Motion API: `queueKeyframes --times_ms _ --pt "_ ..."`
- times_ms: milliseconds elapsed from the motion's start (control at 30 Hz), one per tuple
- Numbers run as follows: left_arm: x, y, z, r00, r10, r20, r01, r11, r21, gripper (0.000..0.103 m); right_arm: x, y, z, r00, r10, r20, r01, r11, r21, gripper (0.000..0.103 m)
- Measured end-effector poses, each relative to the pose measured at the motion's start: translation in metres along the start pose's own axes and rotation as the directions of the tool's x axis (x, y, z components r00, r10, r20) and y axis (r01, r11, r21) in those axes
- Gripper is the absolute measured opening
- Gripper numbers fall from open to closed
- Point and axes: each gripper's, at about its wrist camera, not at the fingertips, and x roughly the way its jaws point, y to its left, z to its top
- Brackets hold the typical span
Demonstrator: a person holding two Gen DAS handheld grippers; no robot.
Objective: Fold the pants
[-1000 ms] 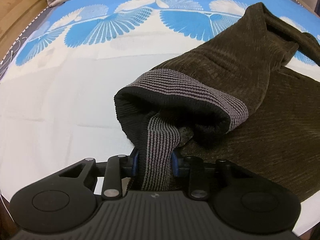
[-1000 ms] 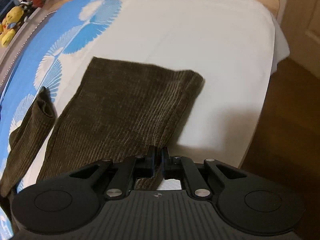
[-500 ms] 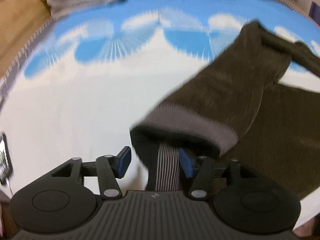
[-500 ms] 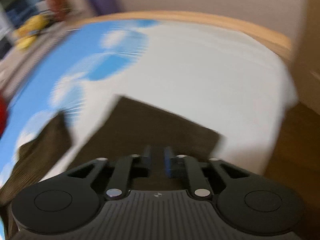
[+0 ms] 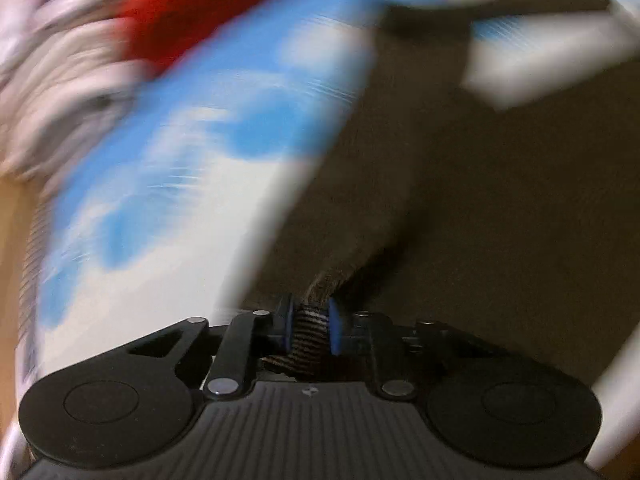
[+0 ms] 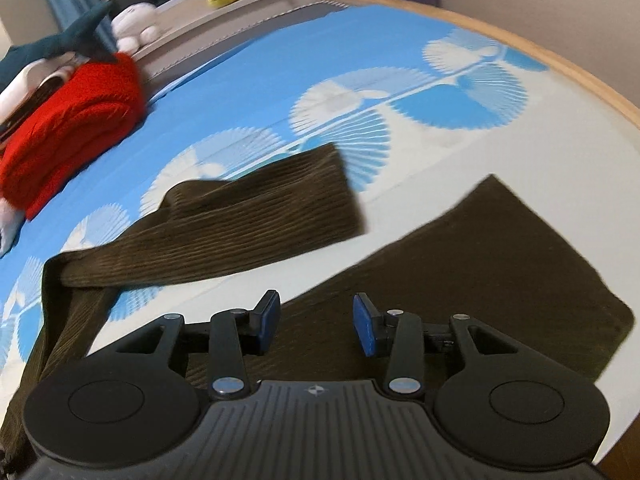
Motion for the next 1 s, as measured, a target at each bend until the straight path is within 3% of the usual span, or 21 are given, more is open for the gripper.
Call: queueKeyframes --times_ms 33,67,100,133,167,233,367,467,533,733,900,1000 --pt "-0.004 0.026 0.003 0.994 0.111 0.023 -0.107 0.984 -0.141 0.019 0.001 0.006 -0.001 1.0 0.005 -0.005 -0.006 1.0 -0.007 0.042" --pt "-0.006 0.054 0.006 0.969 0.246 0.017 -0.232 0.934 -0.272 0.017 0.002 0.01 0.0 1.0 0.01 -0.009 -0.01 1.0 -0.014 0.042" --pt "-0.003 0.074 0.008 0.925 0.38 -0.03 -0.365 0.861 -0.354 0.023 0.005 0.013 -0.001 1.0 0.013 -0.011 -0.014 1.0 -0.02 0.042" --pt "0.0 0.083 0.008 0.915 0.4 -0.053 -0.388 0.835 -0.39 0.027 0.008 0.018 -0.001 1.0 0.017 -0.014 -0.017 0.999 -0.029 0.042" --pt "0.002 0.088 0.006 0.931 0.361 -0.053 -0.349 0.838 -0.421 0.037 0.009 0.021 -0.001 1.0 0.018 -0.016 -0.019 0.999 -0.039 0.042" --pt "0.003 0.086 0.005 0.962 0.27 -0.034 -0.257 0.86 -0.442 0.037 0.011 0.028 -0.003 1.0 0.015 -0.021 -0.016 0.998 -0.054 0.042" --pt "0.008 0.059 0.017 0.982 0.189 0.007 -0.174 0.918 -0.358 0.037 0.024 0.035 -0.002 0.999 0.011 -0.038 -0.014 0.998 -0.068 0.042" --pt "0.025 0.044 0.024 0.999 0.053 -0.003 -0.05 0.933 -0.357 0.037 0.04 0.034 0.001 0.998 0.016 -0.059 -0.017 0.999 -0.031 0.042" --pt "0.031 0.034 0.033 0.999 -0.033 -0.002 0.03 0.927 -0.373 0.037 0.05 0.03 0.004 0.997 0.025 -0.066 -0.023 0.999 0.031 0.042" --pt "0.033 -0.017 0.077 0.976 -0.207 0.06 0.215 0.906 -0.364 0.036 0.082 0.011 0.017 0.998 0.056 -0.034 -0.044 0.959 0.281 0.043" --pt "0.039 -0.072 0.121 0.918 -0.379 0.12 0.396 0.853 -0.34 0.036 0.116 -0.011 0.018 0.997 0.069 -0.018 -0.05 0.857 0.513 0.045" --pt "0.048 -0.117 0.145 0.886 -0.442 0.137 0.463 0.844 -0.272 0.036 0.141 -0.016 0.016 0.996 0.066 -0.054 -0.025 0.826 0.563 0.045"
